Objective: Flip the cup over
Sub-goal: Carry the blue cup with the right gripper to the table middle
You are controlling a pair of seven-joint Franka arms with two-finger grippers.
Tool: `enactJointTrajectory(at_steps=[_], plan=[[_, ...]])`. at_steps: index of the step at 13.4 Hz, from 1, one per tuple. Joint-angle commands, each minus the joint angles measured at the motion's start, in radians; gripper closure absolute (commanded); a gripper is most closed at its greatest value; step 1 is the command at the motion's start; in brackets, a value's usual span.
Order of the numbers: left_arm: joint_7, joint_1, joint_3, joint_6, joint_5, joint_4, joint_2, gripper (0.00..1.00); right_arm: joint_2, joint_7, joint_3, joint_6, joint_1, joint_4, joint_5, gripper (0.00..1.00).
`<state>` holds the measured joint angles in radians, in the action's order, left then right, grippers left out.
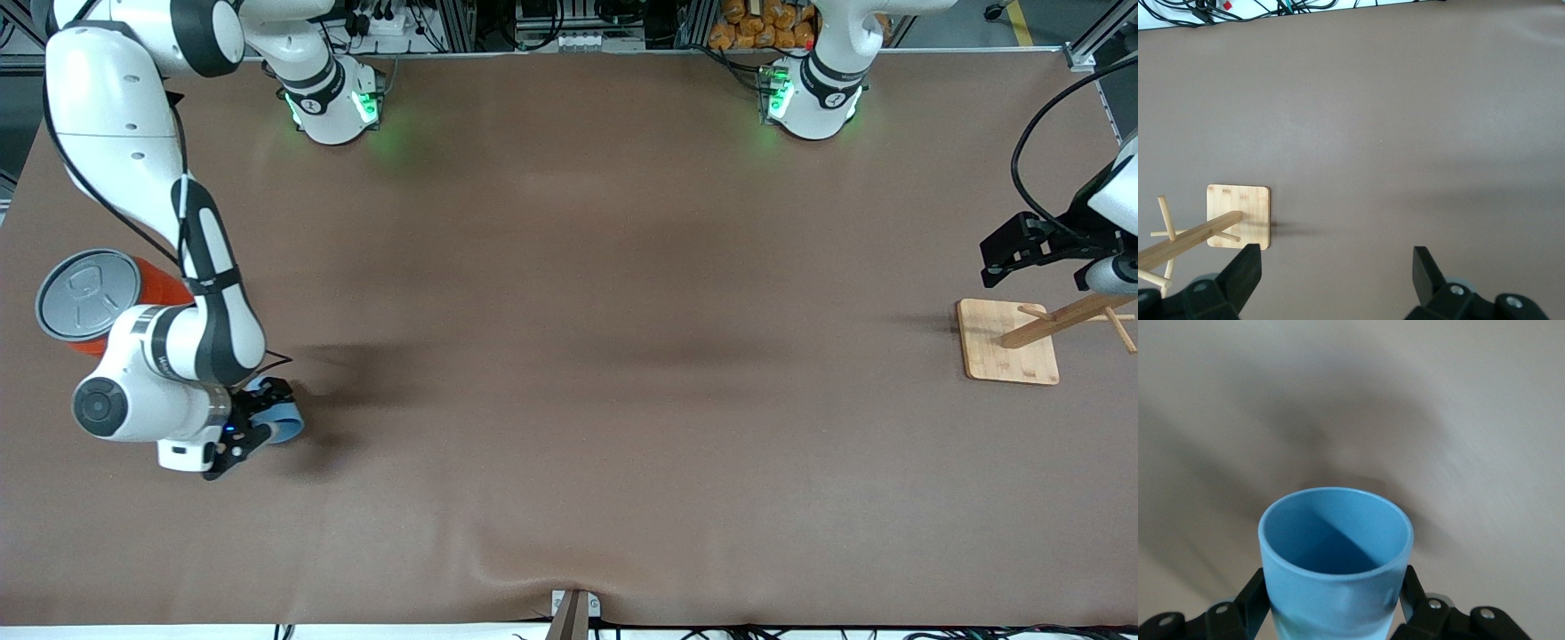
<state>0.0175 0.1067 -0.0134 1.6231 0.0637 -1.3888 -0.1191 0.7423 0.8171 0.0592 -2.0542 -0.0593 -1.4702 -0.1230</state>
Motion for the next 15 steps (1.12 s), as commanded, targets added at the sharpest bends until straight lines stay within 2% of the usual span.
enactJointTrajectory(at_steps=[1, 3, 4, 7, 9, 11, 15], plan=[[-0.013, -0.007, 0.004, -0.012, -0.015, -0.002, 0.016, 0.00, -0.040, 0.191, -0.123, 0.019, 0.007, -0.007, -0.013, 0.84], [-0.013, -0.007, 0.004, -0.012, -0.015, -0.002, 0.016, 0.00, -0.037, 0.257, -0.226, 0.002, -0.004, -0.007, -0.012, 0.85], [-0.013, -0.007, 0.004, -0.012, -0.015, -0.002, 0.016, 0.00, -0.037, 0.255, -0.258, -0.021, -0.034, -0.007, -0.007, 0.87], [-0.013, -0.005, 0.004, -0.012, -0.015, -0.002, 0.015, 0.00, -0.034, 0.255, -0.260, -0.076, -0.189, -0.007, 0.012, 0.88], [-0.011, -0.005, 0.004, -0.012, -0.015, -0.002, 0.015, 0.00, -0.029, 0.254, -0.240, -0.180, -0.296, -0.010, 0.055, 0.88], [-0.011, -0.005, 0.004, -0.012, -0.015, -0.002, 0.013, 0.00, -0.011, 0.252, -0.239, -0.257, -0.365, -0.013, 0.091, 0.88], [-0.014, -0.007, 0.004, -0.012, -0.015, 0.001, 0.013, 0.00, 0.008, 0.241, -0.226, -0.294, -0.424, -0.021, 0.140, 0.88]])
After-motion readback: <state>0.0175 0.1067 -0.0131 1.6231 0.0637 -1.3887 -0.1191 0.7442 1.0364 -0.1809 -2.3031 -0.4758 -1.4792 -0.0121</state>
